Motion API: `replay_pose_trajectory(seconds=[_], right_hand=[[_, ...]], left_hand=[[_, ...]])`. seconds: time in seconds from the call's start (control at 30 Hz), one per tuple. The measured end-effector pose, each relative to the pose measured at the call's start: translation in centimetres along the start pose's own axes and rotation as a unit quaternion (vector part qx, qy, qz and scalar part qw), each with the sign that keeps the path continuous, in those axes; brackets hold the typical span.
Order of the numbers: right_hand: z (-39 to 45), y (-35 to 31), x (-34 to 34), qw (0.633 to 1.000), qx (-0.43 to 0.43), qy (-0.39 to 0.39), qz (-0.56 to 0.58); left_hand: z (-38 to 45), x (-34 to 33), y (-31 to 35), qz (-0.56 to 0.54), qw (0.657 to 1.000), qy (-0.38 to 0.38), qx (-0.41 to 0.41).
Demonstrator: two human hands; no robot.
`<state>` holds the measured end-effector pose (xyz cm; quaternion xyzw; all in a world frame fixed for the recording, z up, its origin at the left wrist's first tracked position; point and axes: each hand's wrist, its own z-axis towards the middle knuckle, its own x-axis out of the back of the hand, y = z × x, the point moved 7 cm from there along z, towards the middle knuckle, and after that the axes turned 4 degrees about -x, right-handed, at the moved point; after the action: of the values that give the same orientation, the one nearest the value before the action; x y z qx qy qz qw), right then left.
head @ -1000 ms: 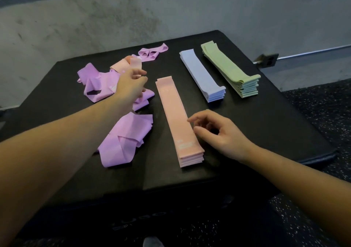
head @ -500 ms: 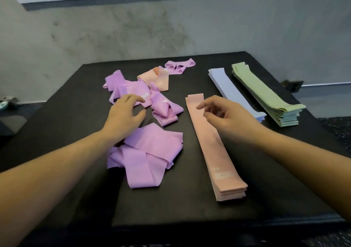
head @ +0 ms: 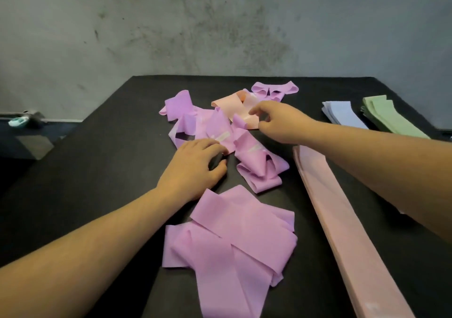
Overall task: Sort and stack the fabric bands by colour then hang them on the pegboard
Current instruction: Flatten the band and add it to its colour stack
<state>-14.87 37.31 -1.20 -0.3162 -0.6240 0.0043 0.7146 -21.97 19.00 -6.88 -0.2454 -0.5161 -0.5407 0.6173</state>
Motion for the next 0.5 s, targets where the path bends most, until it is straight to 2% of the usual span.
replay_pose_trajectory(seconds=[0.17, 0.33, 0.4, 0.5], right_hand=[[5.1, -1.1, -1.4, 0.999, 0.03, 0.024, -0.004], [8.7, -1.6, -3.4, 0.989, 0.024, -0.038, -0.138], [8.6, -1.3, -3.4, 0.995, 0.022, -0.023, -0.099], [7.1, -0.9, -2.3, 0.998, 0.03, 0.04, -0.032]], left_hand=[[-0.1, 0.4, 0.3, 0.006, 0.999, 0.033, -0.013], [-0.1, 0.3, 0.1, -0.01, 0.999, 0.041, -0.01], [-0.1, 0.3, 0.0, -0.013, 0.999, 0.043, -0.006], [-0.1, 0.3, 0.0, -0.023, 0.999, 0.036, -0.001]])
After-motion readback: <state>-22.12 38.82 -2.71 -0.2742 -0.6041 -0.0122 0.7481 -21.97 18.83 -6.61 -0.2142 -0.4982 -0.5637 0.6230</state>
